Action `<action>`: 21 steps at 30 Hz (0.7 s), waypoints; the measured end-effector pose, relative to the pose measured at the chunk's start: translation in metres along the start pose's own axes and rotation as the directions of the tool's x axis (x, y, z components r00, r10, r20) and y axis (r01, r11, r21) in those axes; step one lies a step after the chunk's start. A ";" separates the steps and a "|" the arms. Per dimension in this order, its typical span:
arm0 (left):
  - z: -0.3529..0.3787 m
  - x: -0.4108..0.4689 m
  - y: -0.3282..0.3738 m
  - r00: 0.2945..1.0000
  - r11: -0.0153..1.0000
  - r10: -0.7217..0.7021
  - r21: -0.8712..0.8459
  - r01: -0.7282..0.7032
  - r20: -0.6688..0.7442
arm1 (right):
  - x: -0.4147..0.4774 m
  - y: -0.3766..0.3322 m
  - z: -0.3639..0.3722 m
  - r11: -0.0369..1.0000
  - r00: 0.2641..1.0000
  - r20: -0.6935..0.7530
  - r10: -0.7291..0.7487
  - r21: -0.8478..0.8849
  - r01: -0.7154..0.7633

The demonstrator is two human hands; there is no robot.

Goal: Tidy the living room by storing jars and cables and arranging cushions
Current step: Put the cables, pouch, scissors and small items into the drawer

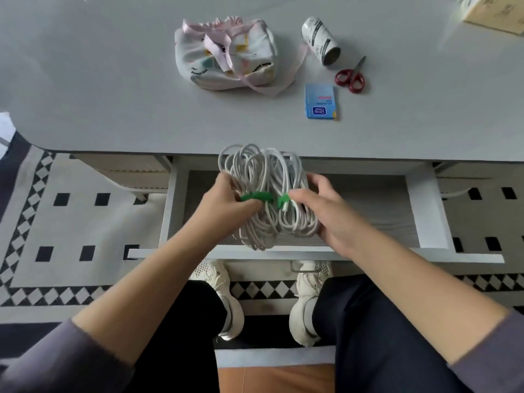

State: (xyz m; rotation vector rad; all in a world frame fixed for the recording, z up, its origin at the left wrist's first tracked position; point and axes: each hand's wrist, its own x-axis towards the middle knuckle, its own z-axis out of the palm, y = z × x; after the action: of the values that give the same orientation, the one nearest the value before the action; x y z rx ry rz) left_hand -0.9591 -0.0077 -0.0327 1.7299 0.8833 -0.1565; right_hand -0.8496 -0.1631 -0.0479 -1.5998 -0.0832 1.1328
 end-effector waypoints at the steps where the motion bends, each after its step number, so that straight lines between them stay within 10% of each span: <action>1: 0.004 0.000 -0.005 0.998 0.998 -0.054 -0.015 0.055 0.023 | 0.003 0.004 0.000 0.997 0.999 -0.026 0.048 -0.052 -0.049; 10: 0.046 0.055 -0.009 0.927 0.939 -0.312 -0.080 0.334 0.206 | 0.047 0.015 -0.039 0.965 0.958 -0.167 0.232 -0.080 -0.248; 21: 0.196 0.137 0.001 0.959 0.974 -0.225 0.034 0.223 0.173 | 0.068 0.058 -0.150 0.863 0.804 -0.592 -0.056 -0.434 -0.259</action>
State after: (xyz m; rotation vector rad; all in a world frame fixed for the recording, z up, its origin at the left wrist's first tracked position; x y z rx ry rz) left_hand -0.7973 -0.1138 -0.1737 1.5978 0.9467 -0.4606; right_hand -0.7384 -0.2537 -0.1472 -2.3967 0.1421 0.6621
